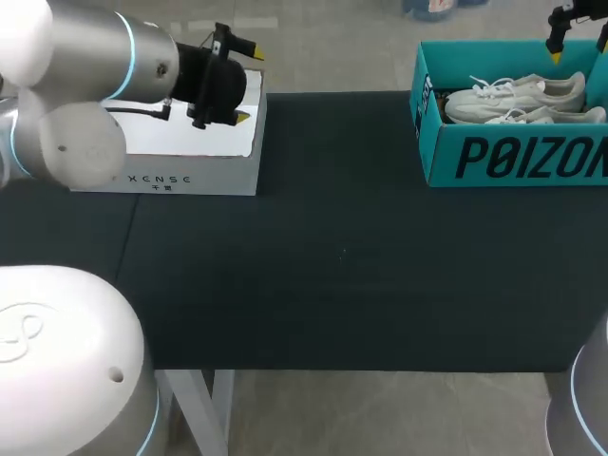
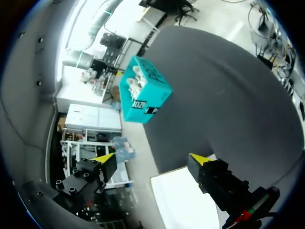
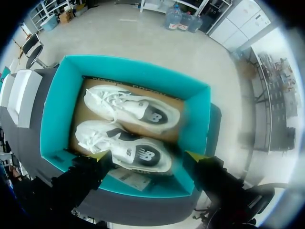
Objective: Take the shoe out of the shoebox, open the shoe tongue, remove and reinsert the insole, then place the shoe into the shoebox
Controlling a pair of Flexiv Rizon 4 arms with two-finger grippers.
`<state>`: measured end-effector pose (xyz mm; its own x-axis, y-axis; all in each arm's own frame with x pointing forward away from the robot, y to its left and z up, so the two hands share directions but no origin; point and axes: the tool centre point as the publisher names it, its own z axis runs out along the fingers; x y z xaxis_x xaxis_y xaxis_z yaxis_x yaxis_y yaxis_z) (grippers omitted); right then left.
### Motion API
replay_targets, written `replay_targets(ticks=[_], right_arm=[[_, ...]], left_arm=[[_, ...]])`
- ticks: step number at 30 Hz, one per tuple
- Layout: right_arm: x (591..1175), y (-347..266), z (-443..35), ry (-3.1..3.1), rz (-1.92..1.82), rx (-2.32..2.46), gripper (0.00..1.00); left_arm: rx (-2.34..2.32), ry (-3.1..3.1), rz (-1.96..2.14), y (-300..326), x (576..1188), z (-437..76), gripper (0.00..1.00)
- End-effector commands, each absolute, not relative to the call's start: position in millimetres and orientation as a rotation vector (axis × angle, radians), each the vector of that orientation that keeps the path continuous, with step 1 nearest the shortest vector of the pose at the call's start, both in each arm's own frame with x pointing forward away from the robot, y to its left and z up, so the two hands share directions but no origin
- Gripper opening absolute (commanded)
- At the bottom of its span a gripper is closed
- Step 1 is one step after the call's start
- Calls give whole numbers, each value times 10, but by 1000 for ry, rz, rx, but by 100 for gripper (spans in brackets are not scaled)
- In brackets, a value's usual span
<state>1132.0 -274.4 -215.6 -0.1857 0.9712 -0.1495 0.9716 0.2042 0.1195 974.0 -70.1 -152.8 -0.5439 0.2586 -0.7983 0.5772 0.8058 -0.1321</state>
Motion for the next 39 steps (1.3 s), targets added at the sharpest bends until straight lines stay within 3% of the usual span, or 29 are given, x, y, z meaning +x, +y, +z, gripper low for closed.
replay_targets(ticks=[1,23,39], right_arm=[[11323,-2747,-2158,2281,-3,1869,100],[11323,-2747,-2158,2281,-3,1869,100],[11323,-2747,-2158,2281,-3,1869,100]], left_arm=[[-334,2200,46,-696,9761,-1564,100],[-845,2270,13,-461,9843,-1720,100],[-825,2222,38,-431,9858,-1719,100]])
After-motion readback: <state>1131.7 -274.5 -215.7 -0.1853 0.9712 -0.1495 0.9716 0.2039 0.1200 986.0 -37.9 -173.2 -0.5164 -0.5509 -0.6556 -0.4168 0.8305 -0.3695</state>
